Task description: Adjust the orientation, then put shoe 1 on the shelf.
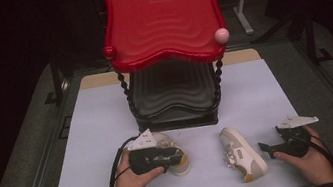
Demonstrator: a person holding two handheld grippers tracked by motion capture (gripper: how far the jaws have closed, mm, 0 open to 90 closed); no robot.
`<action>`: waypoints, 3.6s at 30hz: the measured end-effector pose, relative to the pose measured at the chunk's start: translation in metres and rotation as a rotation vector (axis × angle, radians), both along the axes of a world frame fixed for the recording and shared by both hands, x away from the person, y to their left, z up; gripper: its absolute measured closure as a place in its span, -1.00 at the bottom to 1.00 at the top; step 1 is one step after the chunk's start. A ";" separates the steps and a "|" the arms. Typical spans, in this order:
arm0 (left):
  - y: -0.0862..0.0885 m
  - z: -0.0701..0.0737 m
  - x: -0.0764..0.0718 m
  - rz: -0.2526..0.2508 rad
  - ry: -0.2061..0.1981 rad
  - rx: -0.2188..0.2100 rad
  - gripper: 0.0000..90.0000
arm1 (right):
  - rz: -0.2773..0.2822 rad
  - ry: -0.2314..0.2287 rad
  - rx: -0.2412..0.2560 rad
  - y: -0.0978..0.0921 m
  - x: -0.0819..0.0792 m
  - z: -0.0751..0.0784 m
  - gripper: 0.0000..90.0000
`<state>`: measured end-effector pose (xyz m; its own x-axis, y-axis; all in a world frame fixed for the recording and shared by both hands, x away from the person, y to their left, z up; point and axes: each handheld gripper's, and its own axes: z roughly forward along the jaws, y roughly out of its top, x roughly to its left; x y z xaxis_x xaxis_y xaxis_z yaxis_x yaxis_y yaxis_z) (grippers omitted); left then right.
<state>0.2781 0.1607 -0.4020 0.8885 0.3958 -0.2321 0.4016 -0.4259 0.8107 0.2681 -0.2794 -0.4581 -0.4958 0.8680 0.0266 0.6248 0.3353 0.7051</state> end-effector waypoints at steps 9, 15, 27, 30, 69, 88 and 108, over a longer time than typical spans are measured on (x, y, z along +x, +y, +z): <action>-0.012 -0.012 -0.005 -0.030 0.000 0.042 0.34 | 0.000 0.000 0.000 0.000 0.000 0.000 -0.78; -0.017 -0.017 -0.006 -0.038 -0.013 0.061 0.43 | 0.000 0.000 0.000 0.000 0.000 0.000 -0.79; -0.016 -0.015 -0.006 -0.049 -0.010 0.070 0.68 | 0.000 -0.001 0.000 0.000 0.000 0.000 -0.79; -0.017 -0.013 -0.007 -0.068 -0.023 0.087 0.69 | 0.000 -0.002 0.000 0.000 0.000 0.000 -0.78; -0.030 0.085 0.017 -0.187 -0.264 0.094 0.72 | 0.001 0.000 0.002 0.000 0.000 0.000 -0.78; -0.028 0.100 0.085 -0.132 -0.341 0.102 0.72 | -0.002 0.002 0.005 0.000 0.000 0.000 -0.78; -0.034 0.098 0.120 -0.091 -0.388 0.151 0.72 | -0.001 0.000 0.006 0.000 0.000 0.000 -0.78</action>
